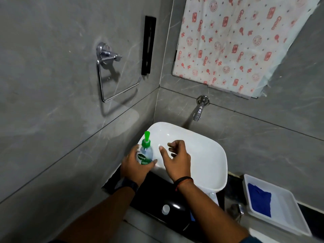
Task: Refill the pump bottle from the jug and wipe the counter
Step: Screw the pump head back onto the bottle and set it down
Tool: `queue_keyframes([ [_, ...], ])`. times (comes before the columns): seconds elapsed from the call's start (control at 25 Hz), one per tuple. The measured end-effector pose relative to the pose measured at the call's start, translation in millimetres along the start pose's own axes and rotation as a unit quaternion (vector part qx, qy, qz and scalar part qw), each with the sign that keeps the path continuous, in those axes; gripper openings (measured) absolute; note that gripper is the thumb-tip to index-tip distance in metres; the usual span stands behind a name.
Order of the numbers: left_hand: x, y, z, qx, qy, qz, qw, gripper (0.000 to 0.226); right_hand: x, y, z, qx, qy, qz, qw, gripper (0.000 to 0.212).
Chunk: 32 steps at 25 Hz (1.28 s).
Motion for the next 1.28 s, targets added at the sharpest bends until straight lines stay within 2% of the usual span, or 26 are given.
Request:
queue_keyframes([
  [0.12,-45.6,-3.2,2.9,0.011,-0.02,0.013,1.0,0.073,54.8,26.9,-11.8,-0.024,0.04,-0.05,0.998,0.026],
  [0.24,-88.6,3.4,1.8,0.001,-0.056,-0.021,0.998,0.071,107.3,60.8,-28.9,-0.097,0.03,-0.142,0.985,0.025],
  [0.32,-115.1,13.3,2.6,-0.002,-0.075,-0.047,0.996,0.07,140.4,84.4,-38.3,-0.145,0.009,-0.212,0.966,0.035],
  [0.48,-152.2,32.0,6.5,-0.019,-0.067,-0.061,0.996,0.066,188.4,124.5,-49.3,-0.224,-0.042,-0.298,0.927,0.066],
  [0.64,-176.9,40.4,4.1,-0.03,-0.064,-0.047,0.996,0.073,217.6,149.4,-50.8,-0.255,-0.09,-0.375,0.887,0.088],
  [0.76,-185.7,44.2,0.9,-0.031,-0.047,-0.03,0.998,0.076,233.0,155.0,-52.2,-0.257,-0.104,-0.414,0.867,0.091],
  [0.84,-187.8,42.4,-0.3,-0.039,-0.051,-0.017,0.998,0.088,236.8,156.0,-52.7,-0.252,-0.104,-0.42,0.865,0.09],
  [0.96,-187.2,31.9,-2.2,-0.041,-0.048,0.015,0.998,0.118,230.3,153.2,-52.7,-0.242,-0.102,-0.421,0.868,0.089],
  [1.04,-180.3,22.6,-5.0,-0.043,-0.048,0.024,0.998,0.125,218.4,144.8,-51.5,-0.223,-0.098,-0.409,0.879,0.088],
  [1.16,-156.8,4.5,-6.8,-0.015,-0.026,0.024,0.999,0.111,185.7,119.5,-45.3,-0.193,-0.108,-0.371,0.902,0.085],
  [1.28,-108.5,-6.3,-2.2,0.042,0.086,0.05,0.994,0.085,142.3,74.1,-33.6,-0.146,-0.15,-0.325,0.922,0.068],
])
Point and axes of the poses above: each hand's wrist, its own z-axis towards the middle knuckle, its own y-axis out of the palm, x = y × z, the point moved 4 cm from there along z, towards the middle knuckle, and after that the axes turned 6 degrees about y, right-handed, at the moved point
